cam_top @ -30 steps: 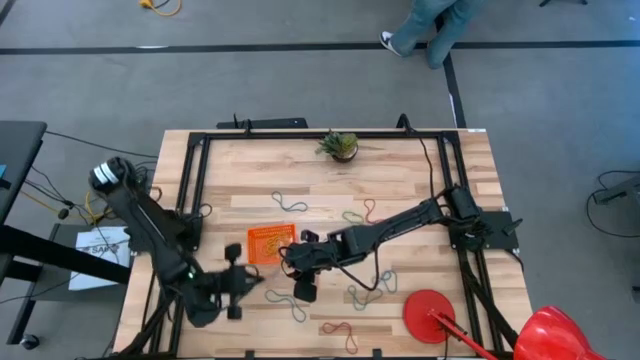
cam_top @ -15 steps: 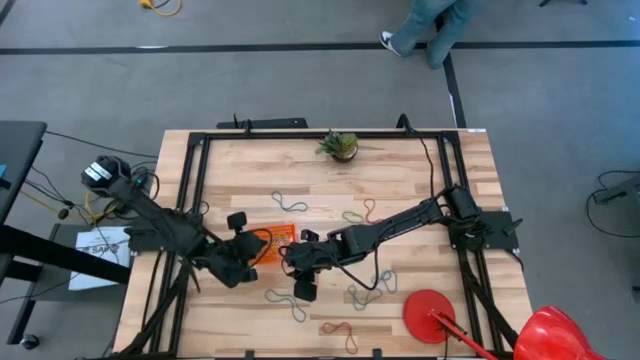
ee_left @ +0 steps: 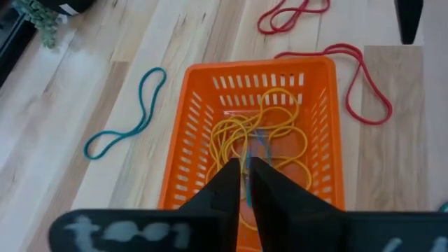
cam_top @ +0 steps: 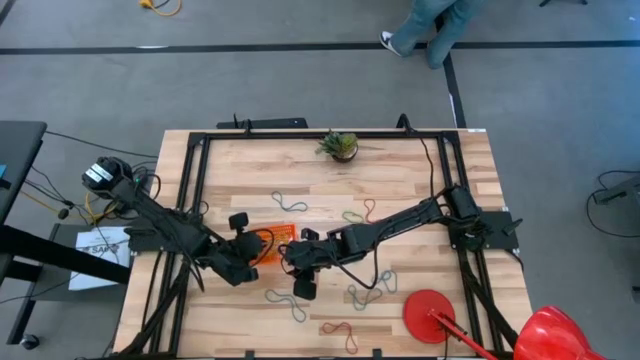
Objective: Pick and place rubber bands into bin
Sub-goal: Put the blue rubber band into the orange container, then put the top green rubber band into the orange container
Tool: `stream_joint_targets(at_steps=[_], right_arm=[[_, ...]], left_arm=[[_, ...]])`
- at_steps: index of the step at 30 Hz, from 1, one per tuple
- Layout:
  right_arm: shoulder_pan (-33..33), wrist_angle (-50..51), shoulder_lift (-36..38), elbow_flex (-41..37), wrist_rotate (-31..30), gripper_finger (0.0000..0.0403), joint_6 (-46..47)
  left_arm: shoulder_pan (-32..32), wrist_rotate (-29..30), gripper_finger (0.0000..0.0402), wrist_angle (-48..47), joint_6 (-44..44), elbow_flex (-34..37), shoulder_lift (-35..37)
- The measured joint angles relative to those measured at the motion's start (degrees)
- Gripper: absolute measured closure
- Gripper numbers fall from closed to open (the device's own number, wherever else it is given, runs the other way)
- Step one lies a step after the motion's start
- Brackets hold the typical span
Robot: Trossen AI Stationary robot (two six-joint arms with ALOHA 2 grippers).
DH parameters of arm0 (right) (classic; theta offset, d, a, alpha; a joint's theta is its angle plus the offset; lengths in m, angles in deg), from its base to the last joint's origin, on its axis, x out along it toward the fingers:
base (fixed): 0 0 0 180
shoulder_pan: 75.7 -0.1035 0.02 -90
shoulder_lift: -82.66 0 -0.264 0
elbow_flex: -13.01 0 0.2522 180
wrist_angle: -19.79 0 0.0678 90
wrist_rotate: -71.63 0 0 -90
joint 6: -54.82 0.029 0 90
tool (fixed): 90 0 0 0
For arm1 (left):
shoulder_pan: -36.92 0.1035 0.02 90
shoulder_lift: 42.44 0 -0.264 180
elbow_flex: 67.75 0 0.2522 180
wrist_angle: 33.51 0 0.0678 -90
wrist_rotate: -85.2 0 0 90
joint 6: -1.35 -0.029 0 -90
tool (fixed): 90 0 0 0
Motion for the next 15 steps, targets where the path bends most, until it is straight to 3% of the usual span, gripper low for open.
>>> stream_joint_targets(at_steps=[10, 15], right_arm=[[0.00, -0.02, 0.00, 0.00, 0.00, 0.0291, 0.00], [-0.02, -0.02, 0.00, 0.00, 0.00, 0.0291, 0.00]], left_arm=[[-0.01, 0.01, 0.0310, -1.43, 0.89, 0.02, 0.00], [-0.04, 0.03, 0.0296, 0.97, 1.01, 0.00, 0.00]])
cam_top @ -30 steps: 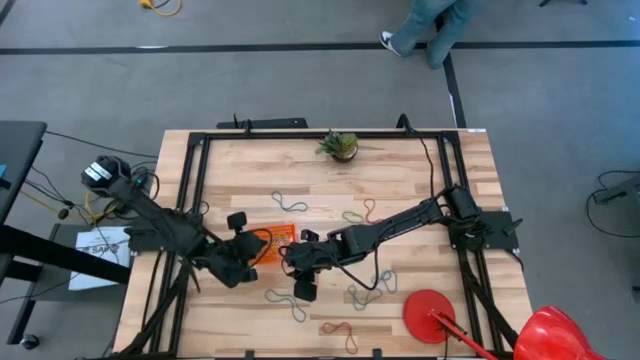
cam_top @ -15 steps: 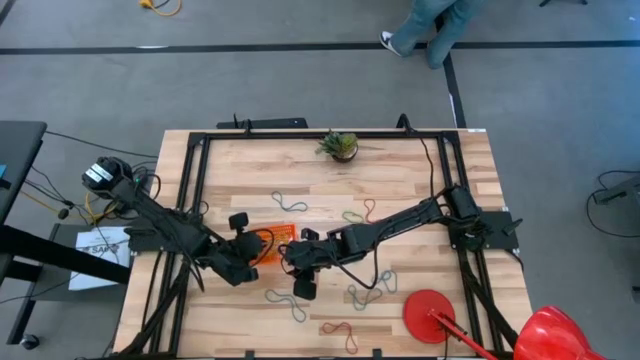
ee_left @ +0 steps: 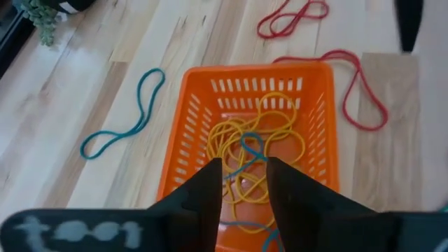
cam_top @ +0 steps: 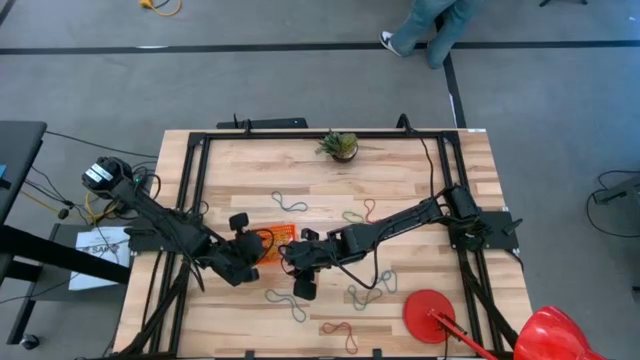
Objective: Pick and place rubber bands into bin
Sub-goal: Put the top green rubber band into the orange container
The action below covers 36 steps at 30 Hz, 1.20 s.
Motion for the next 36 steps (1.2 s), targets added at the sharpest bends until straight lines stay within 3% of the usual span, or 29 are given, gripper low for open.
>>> stream_joint_targets(at_steps=[6, 11, 16, 20, 22, 24, 30, 36], right_arm=[[-0.10, 2.49, 1.35, 0.01, 0.20, 0.0291, 0.06], [-1.36, 13.61, 6.59, 0.11, -1.99, 0.0291, 3.39], [-3.84, 25.17, 13.94, 0.09, -9.67, 0.0291, 3.13], [-6.50, 30.79, 19.18, -0.58, -20.77, 0.0291, 2.98], [-7.52, 30.73, 21.36, -2.53, -27.65, 0.0291, 2.98], [-7.78, 31.38, 23.07, -5.35, -30.34, 0.0291, 3.02], [-5.80, 27.55, 24.70, -16.93, -29.22, 0.0291, 8.85], [-3.34, 28.65, 24.26, -26.73, -28.95, 0.0291, 17.55]], left_arm=[[-0.04, -1.99, 0.0295, -1.26, -2.32, -2.40, 0.95], [-0.22, -2.31, 0.0295, -11.16, -3.78, -8.70, 5.38], [-1.25, 2.22, 0.0295, -24.65, -4.09, -15.15, 13.37], [-2.07, 5.47, 0.0295, -30.82, -1.40, -16.59, 21.97], [-2.39, 6.76, 0.0295, -32.87, 0.62, -15.52, 26.44], [-2.63, 7.08, 0.0295, -33.63, 1.84, -13.44, 30.52], [-2.95, 7.09, 0.0295, -29.74, 4.42, -2.30, 40.21], [-2.90, 7.67, 0.0295, -22.55, 5.05, 9.13, 45.21]])
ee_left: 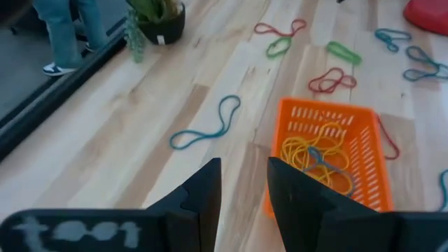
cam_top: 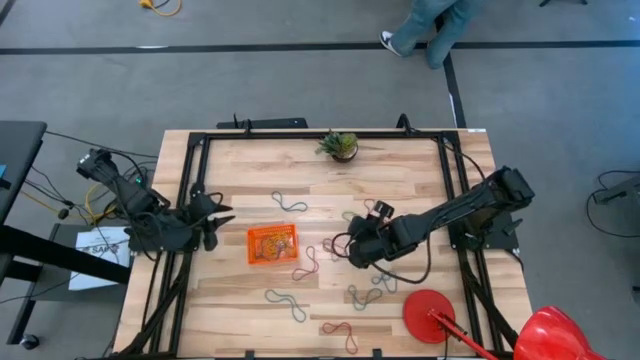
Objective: Pick and place rubber bands into bin
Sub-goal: Put the top green rubber band into the orange container
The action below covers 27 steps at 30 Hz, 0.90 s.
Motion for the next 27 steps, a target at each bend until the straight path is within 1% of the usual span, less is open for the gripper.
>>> stream_joint_targets(at_steps=[2, 5, 7, 11, 14, 21, 27], right_arm=[[1.17, -0.64, -0.02, -2.02, 1.04, 0.0291, 0.88], [3.50, -1.06, -0.02, -3.81, 2.39, 0.0291, 0.89], [5.41, -3.91, -0.02, -4.56, 3.20, 0.0291, 0.77], [9.51, -11.61, -0.15, -6.45, 10.81, 0.0291, -3.09], [12.04, -15.46, -0.15, -7.26, 13.55, 0.0292, -4.33], [15.66, -16.71, -0.15, -9.32, 14.30, 0.0302, -2.19], [15.33, -20.24, -0.17, -11.80, 14.48, 0.0312, -0.97]], left_arm=[[0.00, -0.06, 0.0295, 2.93, 0.06, 1.57, 0.34], [0.00, 0.03, 0.0295, 5.72, -0.38, 1.71, 0.26], [0.00, 0.05, 0.0295, 7.90, -2.30, 1.71, 0.21], [0.00, 0.04, 0.0295, 10.33, -4.42, 1.71, 0.21], [0.00, 0.03, 0.0295, 10.62, -4.56, 1.71, 0.21], [0.00, 0.03, 0.0295, 10.58, -4.61, 1.71, 0.21], [0.00, 0.02, 0.0295, 10.58, -4.63, 1.71, 0.19]])
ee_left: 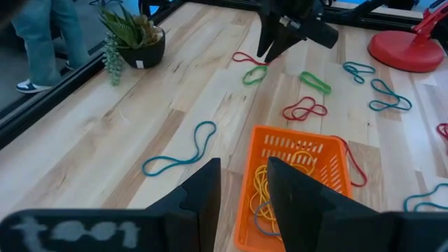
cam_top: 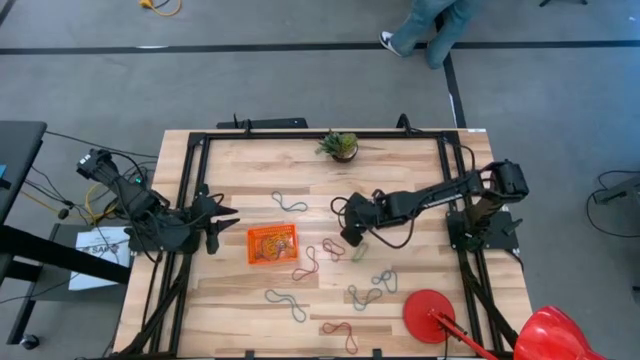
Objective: Pick and place rubber bands into bin
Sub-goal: Put the top green rubber band into the orange container
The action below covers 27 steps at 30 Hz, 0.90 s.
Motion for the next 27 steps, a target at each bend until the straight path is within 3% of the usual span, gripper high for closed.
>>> stream_joint_targets(at_steps=[9, 16, 27], right_arm=[[-3.17, -8.04, 0.00, -3.16, -0.09, 0.0317, -0.01], [-3.46, -8.28, 0.00, -3.18, -0.39, 0.0316, -0.03], [-1.29, -12.26, -8.76, -1.86, -0.47, 0.0316, -0.08]], left_arm=[[0.00, -0.01, 0.0295, 0.00, -0.04, 0.00, 0.00], [0.00, -0.01, 0.0295, 0.00, -0.04, 0.00, 0.00], [0.02, 0.05, 0.0295, -0.19, -0.06, -0.04, -0.01]])
